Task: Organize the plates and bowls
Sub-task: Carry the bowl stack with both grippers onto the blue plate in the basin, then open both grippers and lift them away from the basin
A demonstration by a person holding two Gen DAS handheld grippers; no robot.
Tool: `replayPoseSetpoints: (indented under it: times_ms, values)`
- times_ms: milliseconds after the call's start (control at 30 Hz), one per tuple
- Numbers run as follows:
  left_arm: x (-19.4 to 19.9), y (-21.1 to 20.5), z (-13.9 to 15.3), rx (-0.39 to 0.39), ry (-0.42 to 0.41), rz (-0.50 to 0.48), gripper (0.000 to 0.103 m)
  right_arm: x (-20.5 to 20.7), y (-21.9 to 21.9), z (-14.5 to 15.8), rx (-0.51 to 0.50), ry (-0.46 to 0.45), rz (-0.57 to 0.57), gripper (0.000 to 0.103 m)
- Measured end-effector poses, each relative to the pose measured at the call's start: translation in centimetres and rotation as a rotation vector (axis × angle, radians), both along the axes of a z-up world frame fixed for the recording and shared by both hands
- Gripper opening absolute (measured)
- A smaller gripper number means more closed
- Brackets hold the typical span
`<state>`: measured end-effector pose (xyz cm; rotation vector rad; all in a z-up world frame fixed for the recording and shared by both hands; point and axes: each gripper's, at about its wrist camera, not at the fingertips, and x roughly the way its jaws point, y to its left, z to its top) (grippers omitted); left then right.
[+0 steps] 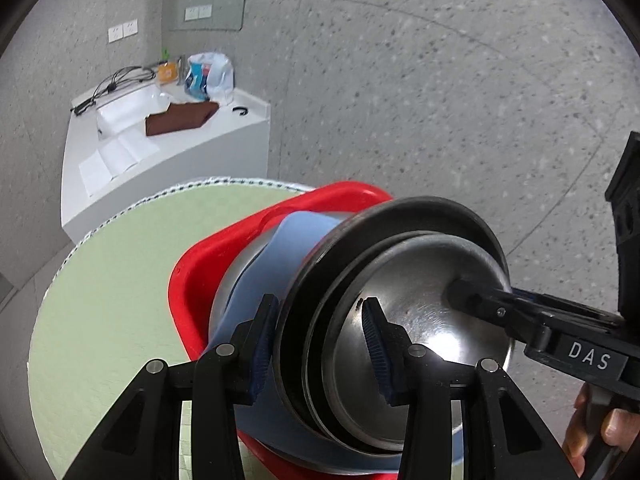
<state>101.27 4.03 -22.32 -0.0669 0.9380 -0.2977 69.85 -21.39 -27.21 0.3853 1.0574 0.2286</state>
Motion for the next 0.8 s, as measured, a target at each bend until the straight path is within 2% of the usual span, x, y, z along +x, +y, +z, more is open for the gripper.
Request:
replayPoseSetpoints:
  times_ms: [167, 367, 467, 600, 633, 800]
  values:
    - [2.4, -0.5, -1.1, 0.024, 0.028, 0.012, 0.038, 1.3, 0.7, -0.8, -0.036, 0.021, 0.020, 0.030]
    - [2.7, -0.3, -1.5, 0.018, 0.025, 0.022, 0.039, 2.2, 1.4, -1.2, -0.083, 0.019, 0.028, 0.030]
    - [1.7, 0.2, -1.3, 0.015, 0.012, 0.034, 0.045, 2.5, 1.6, -1.6, -0.112, 0.020, 0.024, 0.032]
    - [-0.7, 1.1, -0.8, 0.013, -0.003, 0.042, 0.048, 2.6, 1.8, -2.6, -0.094, 0.043, 0.034, 0.034]
    - [-1.2, 1.2, -0.6, 0.015, -0.009, 0.042, 0.053, 2.5, 1.8, -2.7, -0.092, 0.044, 0.034, 0.034]
    - [-3.5, 1.8, -0.1, 0.008, -0.025, 0.065, 0.061, 1.3, 1.8, -3.1, -0.076, 0.062, 0.036, 0.039]
